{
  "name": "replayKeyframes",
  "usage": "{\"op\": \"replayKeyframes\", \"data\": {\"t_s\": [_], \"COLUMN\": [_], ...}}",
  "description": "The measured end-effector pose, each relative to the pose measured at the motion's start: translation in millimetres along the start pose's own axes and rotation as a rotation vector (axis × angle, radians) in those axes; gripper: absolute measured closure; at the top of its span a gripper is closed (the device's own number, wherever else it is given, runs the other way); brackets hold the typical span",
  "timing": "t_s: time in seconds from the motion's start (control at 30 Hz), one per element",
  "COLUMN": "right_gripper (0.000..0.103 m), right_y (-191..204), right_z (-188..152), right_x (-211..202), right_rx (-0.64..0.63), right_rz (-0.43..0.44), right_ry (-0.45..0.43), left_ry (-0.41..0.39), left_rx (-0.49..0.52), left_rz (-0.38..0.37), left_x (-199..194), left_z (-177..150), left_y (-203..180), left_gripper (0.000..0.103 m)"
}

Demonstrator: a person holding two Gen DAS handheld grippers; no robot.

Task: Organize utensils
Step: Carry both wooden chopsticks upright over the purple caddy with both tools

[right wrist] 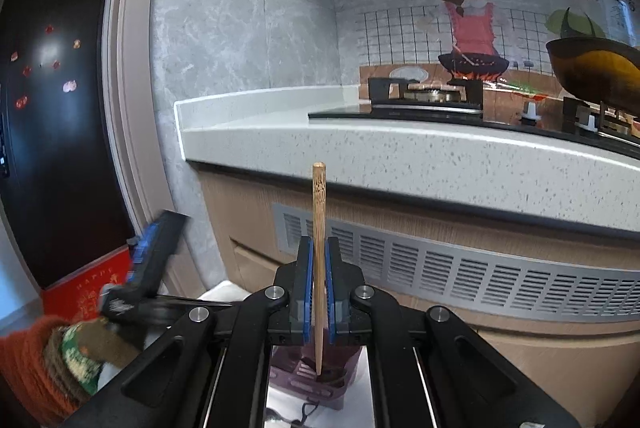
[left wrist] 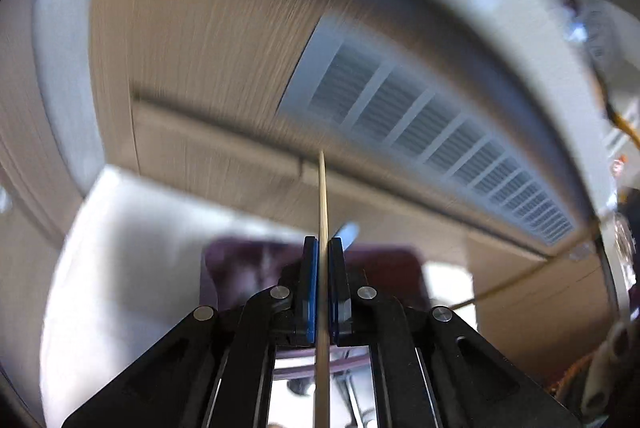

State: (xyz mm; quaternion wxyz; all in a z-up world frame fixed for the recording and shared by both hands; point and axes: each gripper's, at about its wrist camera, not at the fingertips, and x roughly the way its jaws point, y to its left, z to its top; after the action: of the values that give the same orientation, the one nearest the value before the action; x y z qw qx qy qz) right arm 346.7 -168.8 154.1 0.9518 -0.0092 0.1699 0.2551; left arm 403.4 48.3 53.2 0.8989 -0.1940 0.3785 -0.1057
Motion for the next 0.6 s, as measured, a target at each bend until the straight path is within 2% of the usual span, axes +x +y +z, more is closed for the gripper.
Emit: {"op": "replayKeyframes", "data": {"t_s": [0.1,0.13,0.27,0.43,0.53,0.6], "right_gripper": [0.098,0.098,0.098,0.098,0.098,0.098], "right_y": [2.0,3.0,4.3,4.7,5.9,8.8], "right_z": [5.7,6.9,6.8,3.1,2.5,2.0], "right_x": [3.7,6.2,17.7,25.4,26.9,25.7], "right_rx": [0.008,0.013,0.027,0.011,0.017,0.002], "right_rz": [0.000,0.004,0.005,-0.005,-0.001,-0.003], "right_ry": [-0.026,-0.032,-0.023,0.004,0.007,0.014], "left_ry": [-0.165,-0.181,-0.148,-0.178,-0.160,-0.141], "left_rx": [0.100,0.110,0.115,0.159,0.175,0.218], "left_rz": [0.012,0.011,-0.032,-0.009,-0.027,-0.002], "left_x": [-30.3,-33.2,-36.8,-60.0,-73.6,-80.7], "left_z": [1.7,1.9,0.9,-1.3,-6.6,-12.6], "left_y": [-20.1,-22.3,-20.9,-21.9,-24.6,-28.9], "left_gripper": [0.099,0.098,0.098,0.099,0.098,0.098]}}
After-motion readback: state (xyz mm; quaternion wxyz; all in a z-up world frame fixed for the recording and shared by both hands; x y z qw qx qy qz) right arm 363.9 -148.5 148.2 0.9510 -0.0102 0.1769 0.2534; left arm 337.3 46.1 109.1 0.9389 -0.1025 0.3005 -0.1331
